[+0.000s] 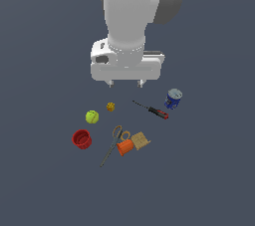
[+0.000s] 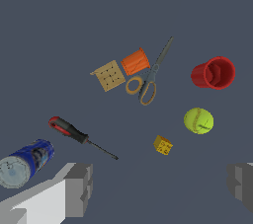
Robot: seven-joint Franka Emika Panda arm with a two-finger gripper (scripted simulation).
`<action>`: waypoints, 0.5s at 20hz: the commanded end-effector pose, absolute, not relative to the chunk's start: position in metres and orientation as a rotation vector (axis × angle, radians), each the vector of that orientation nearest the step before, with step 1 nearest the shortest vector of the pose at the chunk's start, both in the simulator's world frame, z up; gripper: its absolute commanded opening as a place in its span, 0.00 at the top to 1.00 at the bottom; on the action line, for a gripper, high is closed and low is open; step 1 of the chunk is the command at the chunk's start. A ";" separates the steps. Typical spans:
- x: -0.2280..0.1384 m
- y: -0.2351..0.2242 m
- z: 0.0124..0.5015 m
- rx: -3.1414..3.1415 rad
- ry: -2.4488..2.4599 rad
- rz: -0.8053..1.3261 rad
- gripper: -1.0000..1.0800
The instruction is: Pick up a designated object from a clutter of objects.
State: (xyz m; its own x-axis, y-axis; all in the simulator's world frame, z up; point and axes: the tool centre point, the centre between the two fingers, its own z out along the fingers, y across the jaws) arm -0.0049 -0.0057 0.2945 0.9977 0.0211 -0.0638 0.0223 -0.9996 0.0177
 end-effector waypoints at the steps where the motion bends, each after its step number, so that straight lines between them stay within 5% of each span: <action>1: -0.005 -0.006 0.294 3.121 0.034 -0.099 0.04; 10: -0.002 0.009 0.301 3.094 0.076 -0.093 0.04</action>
